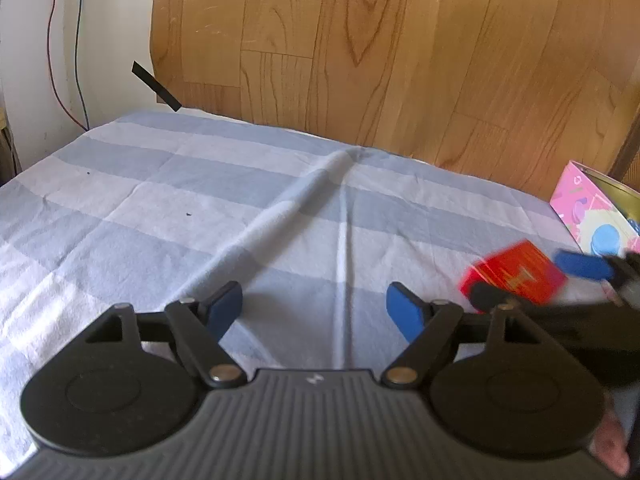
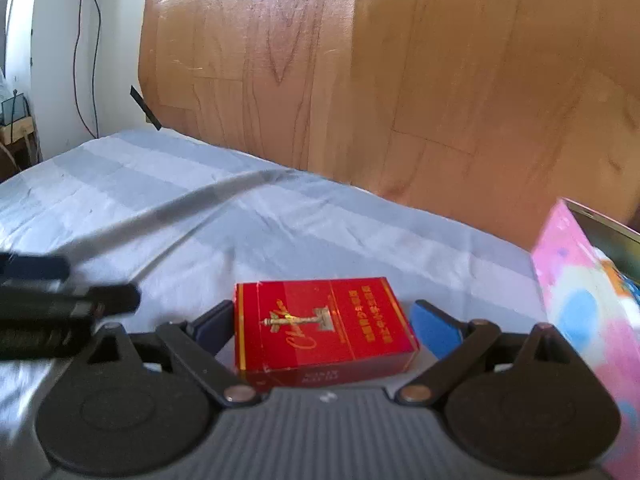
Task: Organize rigid objects
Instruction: 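Grasp the red cigarette box with the right gripper and lift it, then carry the red box with the right gripper into the pink tin and release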
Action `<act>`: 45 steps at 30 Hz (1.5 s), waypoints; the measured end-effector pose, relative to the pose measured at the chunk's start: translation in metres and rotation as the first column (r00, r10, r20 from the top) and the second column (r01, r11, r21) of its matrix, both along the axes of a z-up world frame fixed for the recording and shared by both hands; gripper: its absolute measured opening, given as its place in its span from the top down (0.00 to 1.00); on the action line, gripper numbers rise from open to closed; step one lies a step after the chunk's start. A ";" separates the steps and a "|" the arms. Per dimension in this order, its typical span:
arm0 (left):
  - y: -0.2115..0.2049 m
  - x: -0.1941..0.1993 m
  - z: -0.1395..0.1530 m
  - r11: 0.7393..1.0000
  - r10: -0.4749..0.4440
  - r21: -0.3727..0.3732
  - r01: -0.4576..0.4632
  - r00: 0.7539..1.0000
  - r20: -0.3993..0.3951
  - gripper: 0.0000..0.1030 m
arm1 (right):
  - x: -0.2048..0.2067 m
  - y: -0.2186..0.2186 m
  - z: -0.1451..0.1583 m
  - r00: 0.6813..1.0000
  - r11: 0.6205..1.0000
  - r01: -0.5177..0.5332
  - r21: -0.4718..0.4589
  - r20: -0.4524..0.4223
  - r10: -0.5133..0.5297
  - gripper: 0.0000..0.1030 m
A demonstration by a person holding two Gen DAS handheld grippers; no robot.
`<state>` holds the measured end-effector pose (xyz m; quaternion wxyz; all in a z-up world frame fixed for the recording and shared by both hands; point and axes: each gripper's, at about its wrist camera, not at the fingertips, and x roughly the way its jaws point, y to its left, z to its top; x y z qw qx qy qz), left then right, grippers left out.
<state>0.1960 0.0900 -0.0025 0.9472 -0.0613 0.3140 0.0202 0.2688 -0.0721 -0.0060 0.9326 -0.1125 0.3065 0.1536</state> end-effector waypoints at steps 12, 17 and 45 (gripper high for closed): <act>-0.007 -0.003 -0.003 0.999 -0.020 0.045 0.020 1.000 0.002 0.19 | -0.099 -0.035 0.000 0.999 1.000 -0.022 -0.014 0.025 0.022 0.07; -0.014 -0.006 -0.003 0.995 -0.039 0.089 0.039 0.999 0.004 0.19 | -0.144 -0.074 0.001 0.999 1.000 0.028 -0.006 0.031 -0.028 0.07; -0.197 -0.125 0.021 0.848 -0.530 0.009 0.530 0.848 -0.012 0.20 | -0.250 -0.253 -0.004 0.955 0.937 0.278 0.210 0.043 -0.293 0.00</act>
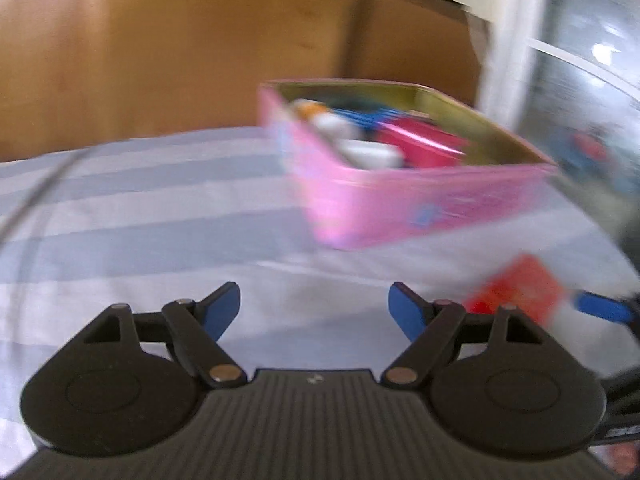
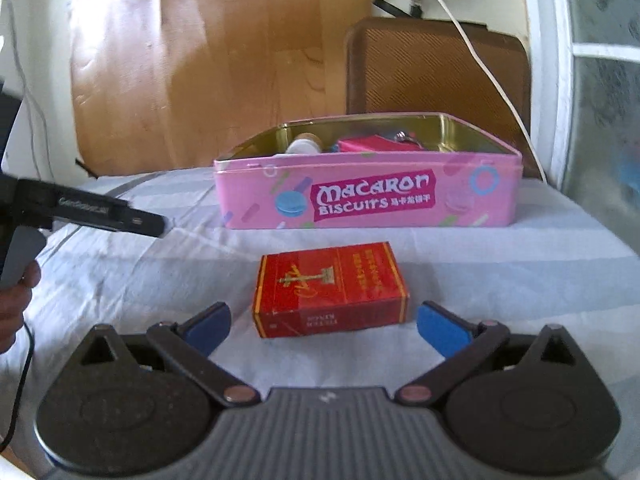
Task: Organize rigid objects
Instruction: 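Carry the red box with the right gripper into the pink tin and release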
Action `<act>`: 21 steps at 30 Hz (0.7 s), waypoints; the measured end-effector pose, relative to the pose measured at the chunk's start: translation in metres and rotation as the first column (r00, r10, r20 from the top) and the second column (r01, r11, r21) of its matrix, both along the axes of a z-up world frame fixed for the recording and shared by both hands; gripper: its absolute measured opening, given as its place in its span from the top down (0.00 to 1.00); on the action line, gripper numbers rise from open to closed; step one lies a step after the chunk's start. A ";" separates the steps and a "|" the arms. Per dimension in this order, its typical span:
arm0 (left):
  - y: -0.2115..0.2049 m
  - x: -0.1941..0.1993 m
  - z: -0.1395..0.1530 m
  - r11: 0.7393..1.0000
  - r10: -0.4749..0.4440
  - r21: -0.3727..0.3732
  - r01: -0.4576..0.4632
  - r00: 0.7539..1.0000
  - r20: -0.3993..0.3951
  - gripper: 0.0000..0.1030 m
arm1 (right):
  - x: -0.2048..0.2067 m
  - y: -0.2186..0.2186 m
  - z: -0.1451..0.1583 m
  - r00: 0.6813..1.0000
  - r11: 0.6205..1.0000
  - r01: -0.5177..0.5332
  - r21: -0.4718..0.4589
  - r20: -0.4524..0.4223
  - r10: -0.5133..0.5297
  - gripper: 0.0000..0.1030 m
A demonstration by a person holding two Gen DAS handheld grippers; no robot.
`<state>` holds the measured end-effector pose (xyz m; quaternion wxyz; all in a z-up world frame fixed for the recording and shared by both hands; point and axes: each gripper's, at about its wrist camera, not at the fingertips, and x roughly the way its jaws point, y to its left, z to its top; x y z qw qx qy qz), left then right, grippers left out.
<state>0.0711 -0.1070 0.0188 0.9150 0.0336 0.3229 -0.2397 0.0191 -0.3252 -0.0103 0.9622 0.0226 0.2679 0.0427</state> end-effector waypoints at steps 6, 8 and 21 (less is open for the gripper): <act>-0.049 -0.016 0.002 0.992 -0.127 0.005 0.127 0.991 -0.033 0.20 | 0.004 -0.008 0.001 1.000 0.999 -0.026 -0.044 0.009 0.026 0.00; -0.058 -0.015 0.001 0.990 -0.142 0.005 0.143 0.988 -0.054 0.20 | 0.009 -0.010 0.001 0.999 0.998 -0.041 -0.050 0.003 0.041 0.00; -0.088 -0.007 -0.014 0.986 -0.164 0.006 0.166 0.980 -0.117 0.23 | 0.034 -0.002 -0.009 0.987 0.986 -0.133 -0.098 -0.098 0.124 0.00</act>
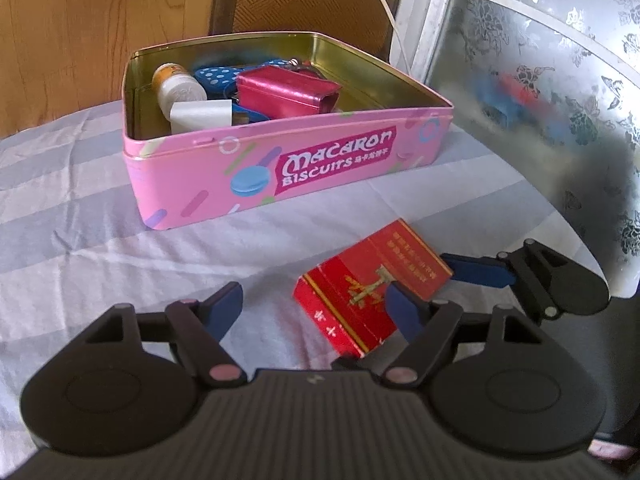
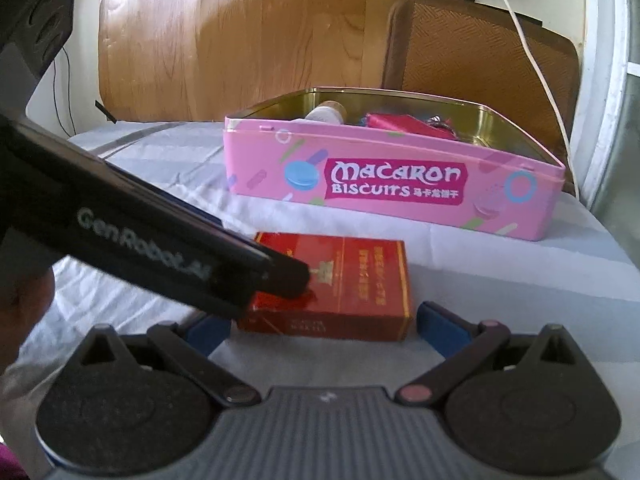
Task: Organize rigid objects
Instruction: 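Carry the red box with the right gripper into the pink tin and release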
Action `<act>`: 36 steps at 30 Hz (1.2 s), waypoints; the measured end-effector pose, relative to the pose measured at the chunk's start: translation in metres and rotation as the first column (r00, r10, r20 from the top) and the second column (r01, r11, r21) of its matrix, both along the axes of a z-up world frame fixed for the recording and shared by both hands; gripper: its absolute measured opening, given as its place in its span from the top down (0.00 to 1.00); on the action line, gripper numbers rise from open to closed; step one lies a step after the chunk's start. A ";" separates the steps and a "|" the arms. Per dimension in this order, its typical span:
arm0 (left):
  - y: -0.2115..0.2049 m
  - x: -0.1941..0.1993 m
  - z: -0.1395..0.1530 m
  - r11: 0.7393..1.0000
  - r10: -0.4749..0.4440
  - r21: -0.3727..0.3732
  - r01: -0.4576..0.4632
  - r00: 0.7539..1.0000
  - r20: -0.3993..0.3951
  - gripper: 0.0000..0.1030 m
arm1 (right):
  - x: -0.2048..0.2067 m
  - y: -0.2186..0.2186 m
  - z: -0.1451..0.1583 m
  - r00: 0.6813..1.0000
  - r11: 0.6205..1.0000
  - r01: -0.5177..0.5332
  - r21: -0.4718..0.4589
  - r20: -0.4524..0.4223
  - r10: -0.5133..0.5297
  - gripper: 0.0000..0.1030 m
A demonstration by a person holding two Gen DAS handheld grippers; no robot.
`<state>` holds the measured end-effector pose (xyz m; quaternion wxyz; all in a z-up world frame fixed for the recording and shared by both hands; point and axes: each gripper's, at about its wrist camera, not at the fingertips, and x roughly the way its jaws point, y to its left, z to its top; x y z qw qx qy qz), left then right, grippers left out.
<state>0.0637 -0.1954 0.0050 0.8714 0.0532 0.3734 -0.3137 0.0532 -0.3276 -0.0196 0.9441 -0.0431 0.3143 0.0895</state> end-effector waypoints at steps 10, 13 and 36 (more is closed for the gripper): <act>0.003 0.005 0.002 1.000 0.009 -0.019 -0.009 1.000 0.000 0.26 | -0.004 0.004 0.001 0.999 0.999 -0.038 0.006 0.028 0.038 0.10; 0.005 0.006 0.001 1.000 0.016 -0.013 -0.016 1.000 0.008 0.26 | -0.010 0.005 0.001 0.998 0.999 -0.049 0.012 0.027 0.049 0.10; 0.019 -0.007 -0.003 0.994 -0.041 -0.105 0.032 0.995 -0.087 0.49 | -0.022 0.015 -0.002 0.999 1.000 0.002 0.005 0.034 -0.002 0.11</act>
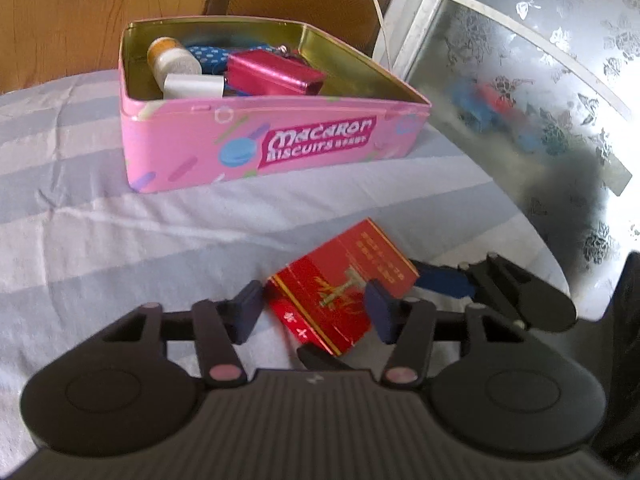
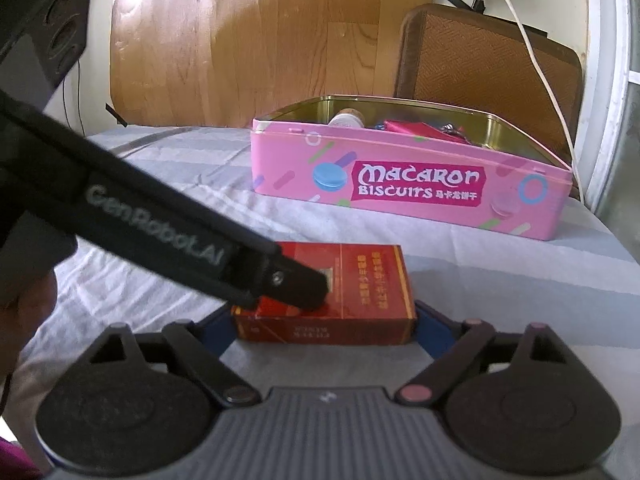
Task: Organize rigid objects
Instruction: 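Carry the red box with the right gripper into the pink tin and release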
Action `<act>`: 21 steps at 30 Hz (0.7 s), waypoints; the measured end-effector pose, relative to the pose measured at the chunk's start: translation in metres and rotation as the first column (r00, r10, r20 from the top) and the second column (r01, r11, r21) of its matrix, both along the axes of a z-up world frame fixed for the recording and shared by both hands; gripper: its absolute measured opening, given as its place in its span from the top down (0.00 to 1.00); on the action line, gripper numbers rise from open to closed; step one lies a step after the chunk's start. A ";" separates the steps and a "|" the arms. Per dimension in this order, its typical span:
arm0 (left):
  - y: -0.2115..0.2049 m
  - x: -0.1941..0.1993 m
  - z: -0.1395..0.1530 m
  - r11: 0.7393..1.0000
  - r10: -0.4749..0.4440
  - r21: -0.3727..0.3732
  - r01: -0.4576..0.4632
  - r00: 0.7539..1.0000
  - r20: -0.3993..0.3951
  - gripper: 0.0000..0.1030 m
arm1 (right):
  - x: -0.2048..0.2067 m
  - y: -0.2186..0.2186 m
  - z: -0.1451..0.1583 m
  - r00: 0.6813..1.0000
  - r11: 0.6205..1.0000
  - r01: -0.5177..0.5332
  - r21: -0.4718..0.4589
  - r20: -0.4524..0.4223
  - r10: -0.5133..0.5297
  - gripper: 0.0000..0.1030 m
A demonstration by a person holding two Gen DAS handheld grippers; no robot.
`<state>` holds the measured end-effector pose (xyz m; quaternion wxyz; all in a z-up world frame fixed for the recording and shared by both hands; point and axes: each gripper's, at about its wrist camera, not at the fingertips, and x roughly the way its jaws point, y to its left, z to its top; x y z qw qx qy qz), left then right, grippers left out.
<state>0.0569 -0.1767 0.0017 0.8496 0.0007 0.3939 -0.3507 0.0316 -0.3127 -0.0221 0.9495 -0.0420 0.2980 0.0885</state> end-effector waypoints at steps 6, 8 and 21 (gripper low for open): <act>-0.003 0.001 0.046 0.998 0.000 -0.054 0.008 0.989 0.146 0.50 | -0.005 -0.002 0.027 0.991 0.999 0.044 0.009 0.129 -0.045 0.12; -0.006 0.012 0.066 0.997 0.011 -0.071 0.003 0.979 0.204 0.50 | 0.005 -0.003 0.045 0.980 0.999 0.045 0.003 0.195 -0.045 0.11; -0.055 0.193 0.083 0.989 0.145 -0.036 -0.141 0.975 0.166 0.47 | 0.219 -0.033 0.085 0.999 0.993 0.037 0.116 0.030 -0.041 0.11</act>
